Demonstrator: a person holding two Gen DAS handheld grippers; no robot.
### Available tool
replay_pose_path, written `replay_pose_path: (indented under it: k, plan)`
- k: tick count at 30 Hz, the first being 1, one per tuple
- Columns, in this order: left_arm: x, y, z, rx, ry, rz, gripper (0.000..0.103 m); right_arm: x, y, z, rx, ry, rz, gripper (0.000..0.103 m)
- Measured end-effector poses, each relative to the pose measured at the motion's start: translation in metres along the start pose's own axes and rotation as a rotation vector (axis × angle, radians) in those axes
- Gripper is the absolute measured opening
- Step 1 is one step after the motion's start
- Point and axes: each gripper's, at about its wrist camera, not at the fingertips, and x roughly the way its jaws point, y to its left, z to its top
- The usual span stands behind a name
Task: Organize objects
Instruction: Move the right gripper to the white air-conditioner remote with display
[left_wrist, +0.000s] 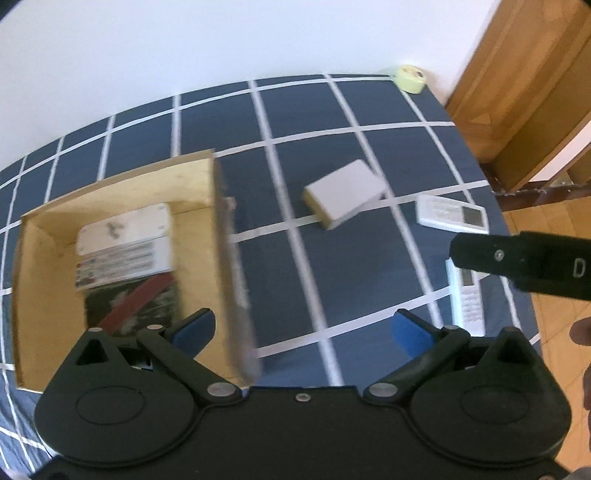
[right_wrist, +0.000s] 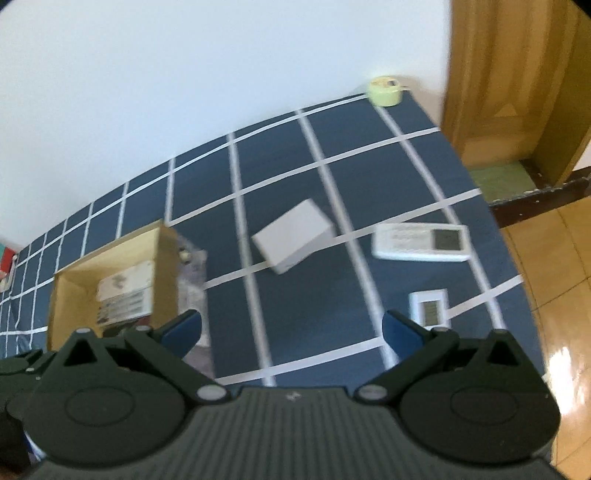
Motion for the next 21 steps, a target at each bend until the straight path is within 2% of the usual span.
replay_pose_path:
  k: [11, 21]
  plan:
    - [0.035, -0.071, 0.022, 0.023, 0.034, -0.001, 0.103, 0.007, -0.086, 0.023, 0.050, 0.019, -0.026, 0.103]
    - [0.073, -0.110, 0.055, 0.069, 0.068, -0.009, 0.103, 0.033, -0.133, 0.046, 0.120, 0.041, -0.027, 0.103]
